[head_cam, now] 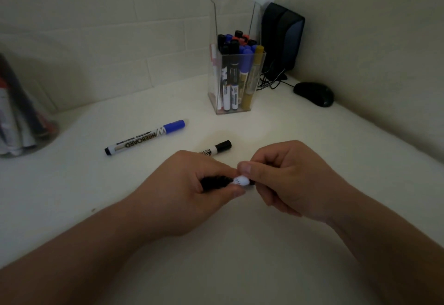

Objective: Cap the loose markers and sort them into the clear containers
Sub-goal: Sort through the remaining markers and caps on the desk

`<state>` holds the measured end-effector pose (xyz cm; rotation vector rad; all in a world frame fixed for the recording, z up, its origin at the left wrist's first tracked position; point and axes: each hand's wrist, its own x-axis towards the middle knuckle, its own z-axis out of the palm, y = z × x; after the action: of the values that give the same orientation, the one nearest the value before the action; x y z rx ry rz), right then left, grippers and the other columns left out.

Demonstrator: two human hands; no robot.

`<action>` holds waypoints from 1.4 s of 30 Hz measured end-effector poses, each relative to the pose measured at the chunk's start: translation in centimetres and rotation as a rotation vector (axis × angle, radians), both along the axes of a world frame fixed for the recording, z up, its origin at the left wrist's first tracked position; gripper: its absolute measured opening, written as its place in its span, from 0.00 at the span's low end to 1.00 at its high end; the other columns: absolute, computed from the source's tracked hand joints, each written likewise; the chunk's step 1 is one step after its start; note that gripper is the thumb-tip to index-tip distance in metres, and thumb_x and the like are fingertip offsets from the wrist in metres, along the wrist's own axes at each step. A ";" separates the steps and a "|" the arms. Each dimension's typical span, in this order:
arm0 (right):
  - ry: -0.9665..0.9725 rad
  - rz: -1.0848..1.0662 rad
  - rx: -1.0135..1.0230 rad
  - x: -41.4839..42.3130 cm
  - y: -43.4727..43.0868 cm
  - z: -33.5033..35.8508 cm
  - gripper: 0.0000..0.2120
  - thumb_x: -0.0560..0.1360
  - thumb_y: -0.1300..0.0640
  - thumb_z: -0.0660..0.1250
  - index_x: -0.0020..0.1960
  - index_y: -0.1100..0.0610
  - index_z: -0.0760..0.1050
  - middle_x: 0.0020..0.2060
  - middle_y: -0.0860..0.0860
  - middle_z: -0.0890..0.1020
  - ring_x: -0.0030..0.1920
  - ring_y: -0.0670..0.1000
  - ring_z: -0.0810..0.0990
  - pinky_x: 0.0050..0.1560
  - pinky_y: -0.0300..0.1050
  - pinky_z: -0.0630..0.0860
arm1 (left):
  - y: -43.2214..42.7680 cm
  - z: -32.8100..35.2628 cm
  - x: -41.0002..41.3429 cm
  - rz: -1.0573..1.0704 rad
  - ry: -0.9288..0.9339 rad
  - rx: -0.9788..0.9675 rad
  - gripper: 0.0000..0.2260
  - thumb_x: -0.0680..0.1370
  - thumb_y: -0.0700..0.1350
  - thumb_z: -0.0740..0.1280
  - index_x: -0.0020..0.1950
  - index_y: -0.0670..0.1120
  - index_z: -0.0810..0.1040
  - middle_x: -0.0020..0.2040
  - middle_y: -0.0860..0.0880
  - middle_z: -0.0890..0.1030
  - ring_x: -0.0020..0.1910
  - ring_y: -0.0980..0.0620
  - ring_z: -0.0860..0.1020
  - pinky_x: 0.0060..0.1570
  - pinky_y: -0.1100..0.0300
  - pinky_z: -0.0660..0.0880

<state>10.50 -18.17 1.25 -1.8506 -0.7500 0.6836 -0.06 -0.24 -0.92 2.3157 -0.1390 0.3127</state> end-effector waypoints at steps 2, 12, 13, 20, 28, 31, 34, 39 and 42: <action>-0.015 -0.023 -0.001 -0.2 0.2 0.2 0.15 0.78 0.51 0.68 0.38 0.60 0.80 0.22 0.55 0.76 0.17 0.48 0.67 0.20 0.34 0.64 | 0.0 0.1 0.1 0.037 0.015 -0.070 0.10 0.75 0.60 0.69 0.48 0.59 0.86 0.35 0.56 0.82 0.33 0.53 0.79 0.32 0.62 0.73; -0.502 0.052 -0.291 3.0 -1.1 -0.9 0.13 0.71 0.40 0.70 0.55 0.41 0.78 0.44 0.41 0.78 0.42 0.41 0.76 0.42 0.35 0.71 | 1.9 1.3 0.4 0.285 0.218 0.285 0.18 0.78 0.65 0.61 0.37 0.54 0.75 0.33 0.51 0.76 0.32 0.55 0.74 0.35 0.57 0.71; -0.539 0.124 -0.363 3.1 -1.0 -1.3 0.15 0.69 0.38 0.72 0.54 0.39 0.78 0.46 0.40 0.77 0.44 0.41 0.76 0.43 0.36 0.72 | 1.9 1.3 0.5 0.287 0.234 0.324 0.17 0.79 0.65 0.61 0.36 0.55 0.74 0.35 0.52 0.75 0.33 0.57 0.73 0.36 0.57 0.72; -0.643 0.225 -0.395 2.2 -0.1 -1.6 0.07 0.71 0.44 0.75 0.44 0.47 0.84 0.36 0.44 0.76 0.38 0.43 0.74 0.36 0.36 0.68 | 1.9 0.3 1.0 0.286 0.348 0.509 0.12 0.77 0.65 0.64 0.47 0.58 0.76 0.44 0.56 0.72 0.43 0.58 0.73 0.48 0.55 0.76; -0.067 -0.030 0.169 2.4 -1.4 -0.1 0.06 0.74 0.64 0.71 0.39 0.56 0.81 0.30 0.54 0.83 0.25 0.49 0.78 0.23 0.38 0.72 | 0.9 1.9 -0.3 0.258 0.222 0.383 0.14 0.79 0.63 0.58 0.60 0.59 0.63 0.52 0.60 0.74 0.46 0.59 0.75 0.49 0.57 0.76; 0.228 -0.065 0.463 2.3 -0.7 -0.7 0.05 0.71 0.61 0.69 0.42 0.59 0.84 0.36 0.63 0.83 0.31 0.55 0.82 0.23 0.41 0.75 | 0.7 2.0 -0.5 0.215 0.153 0.361 0.05 0.82 0.57 0.55 0.53 0.57 0.64 0.43 0.57 0.72 0.40 0.59 0.72 0.40 0.65 0.70; 0.184 0.000 0.467 2.4 -0.2 -1.7 0.13 0.68 0.50 0.78 0.46 0.58 0.84 0.36 0.60 0.82 0.32 0.55 0.80 0.28 0.44 0.76 | 0.9 1.7 0.0 0.178 0.124 0.344 0.09 0.81 0.59 0.53 0.55 0.59 0.69 0.44 0.59 0.72 0.44 0.61 0.71 0.41 0.65 0.69; 0.242 0.053 0.559 2.6 0.0 -2.4 0.17 0.66 0.51 0.79 0.49 0.61 0.83 0.33 0.59 0.79 0.29 0.53 0.75 0.27 0.42 0.75 | 0.9 1.0 0.3 0.141 -0.023 0.407 0.13 0.82 0.58 0.53 0.56 0.58 0.75 0.46 0.59 0.76 0.45 0.58 0.71 0.44 0.58 0.73; 0.171 0.045 0.529 2.5 -0.1 -2.3 0.14 0.66 0.55 0.79 0.49 0.59 0.83 0.34 0.60 0.80 0.29 0.54 0.76 0.28 0.42 0.75 | 1.0 0.7 0.4 0.146 -0.061 0.396 0.14 0.80 0.60 0.54 0.56 0.59 0.77 0.45 0.59 0.77 0.45 0.58 0.72 0.44 0.56 0.75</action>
<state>12.97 -18.26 -1.06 -1.2822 -0.7732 0.5929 0.29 0.75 -0.22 2.7167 -0.0661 0.4648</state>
